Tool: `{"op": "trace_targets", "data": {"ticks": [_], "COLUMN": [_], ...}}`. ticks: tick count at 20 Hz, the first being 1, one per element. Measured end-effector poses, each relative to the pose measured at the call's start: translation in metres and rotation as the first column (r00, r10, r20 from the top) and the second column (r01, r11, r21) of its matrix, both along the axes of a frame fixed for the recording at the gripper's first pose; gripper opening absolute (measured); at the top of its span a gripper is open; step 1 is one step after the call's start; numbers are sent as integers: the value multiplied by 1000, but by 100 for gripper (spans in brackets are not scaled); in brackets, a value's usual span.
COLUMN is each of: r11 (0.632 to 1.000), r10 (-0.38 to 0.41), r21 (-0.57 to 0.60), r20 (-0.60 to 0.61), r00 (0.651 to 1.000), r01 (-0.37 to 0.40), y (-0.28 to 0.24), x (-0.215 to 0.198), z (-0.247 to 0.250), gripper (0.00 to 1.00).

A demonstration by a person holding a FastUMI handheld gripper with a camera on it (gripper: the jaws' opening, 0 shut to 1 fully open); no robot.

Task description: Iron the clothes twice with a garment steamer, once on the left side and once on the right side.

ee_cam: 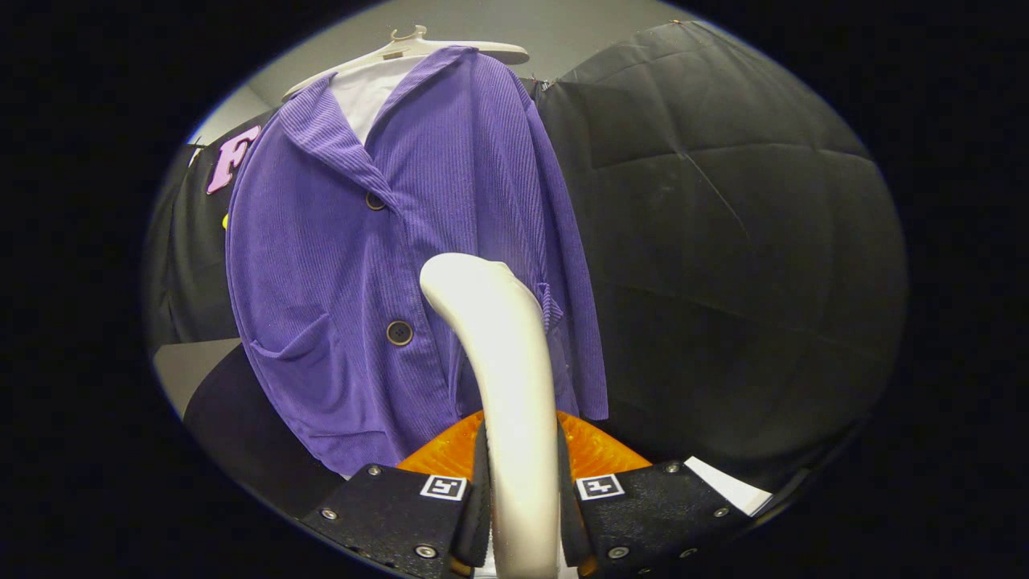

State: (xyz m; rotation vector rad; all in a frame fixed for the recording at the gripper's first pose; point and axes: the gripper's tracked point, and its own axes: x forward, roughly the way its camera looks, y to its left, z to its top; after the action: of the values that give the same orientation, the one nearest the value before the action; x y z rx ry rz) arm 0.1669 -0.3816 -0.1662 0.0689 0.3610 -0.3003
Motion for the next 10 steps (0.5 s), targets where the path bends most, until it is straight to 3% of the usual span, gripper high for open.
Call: {"op": "trace_targets", "data": {"ticks": [7, 10], "r11": [997, 996], "r10": [29, 43], "r21": [-68, -70], "r20": [-7, -65], "r00": [1000, 997], "r01": [-29, -48], "y": [2, 0], "x": [-2, -2], "z": [-4, -7], "gripper": [35, 35]}}
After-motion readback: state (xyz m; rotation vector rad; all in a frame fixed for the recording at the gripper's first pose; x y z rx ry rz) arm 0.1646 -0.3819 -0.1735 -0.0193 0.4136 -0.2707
